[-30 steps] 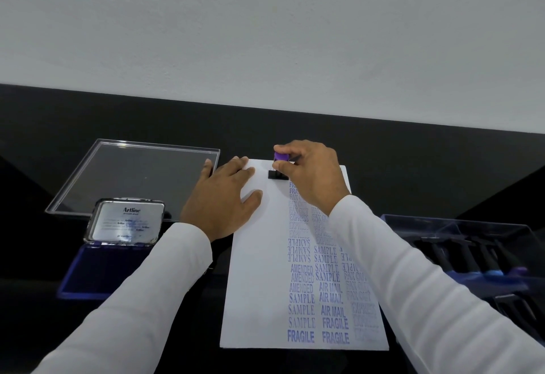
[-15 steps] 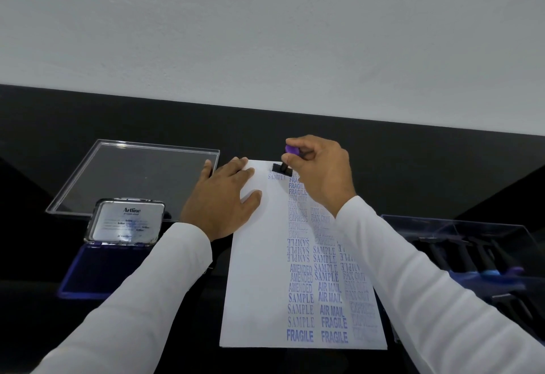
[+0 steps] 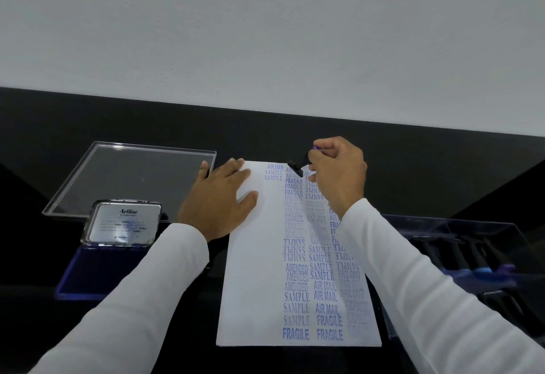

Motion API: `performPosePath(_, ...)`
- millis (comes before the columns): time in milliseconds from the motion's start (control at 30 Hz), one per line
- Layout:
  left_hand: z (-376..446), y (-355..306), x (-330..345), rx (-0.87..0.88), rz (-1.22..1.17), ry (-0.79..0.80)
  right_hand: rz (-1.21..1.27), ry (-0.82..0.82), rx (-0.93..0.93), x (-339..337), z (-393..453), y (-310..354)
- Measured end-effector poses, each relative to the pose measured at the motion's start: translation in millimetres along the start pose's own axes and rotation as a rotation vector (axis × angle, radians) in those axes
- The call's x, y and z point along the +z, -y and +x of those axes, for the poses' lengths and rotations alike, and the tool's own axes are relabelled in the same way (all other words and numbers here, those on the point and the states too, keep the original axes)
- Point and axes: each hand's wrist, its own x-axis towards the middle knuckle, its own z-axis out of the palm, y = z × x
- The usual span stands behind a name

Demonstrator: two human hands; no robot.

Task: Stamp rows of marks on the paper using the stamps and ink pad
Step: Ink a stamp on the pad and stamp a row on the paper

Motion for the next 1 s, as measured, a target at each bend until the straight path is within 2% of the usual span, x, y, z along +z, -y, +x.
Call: performPosePath(1000,0.4,0.1,-0.6,-0.003,0.015,0.025,-0.023,-0.001,0.002,-1.5,-1.3,-2.6)
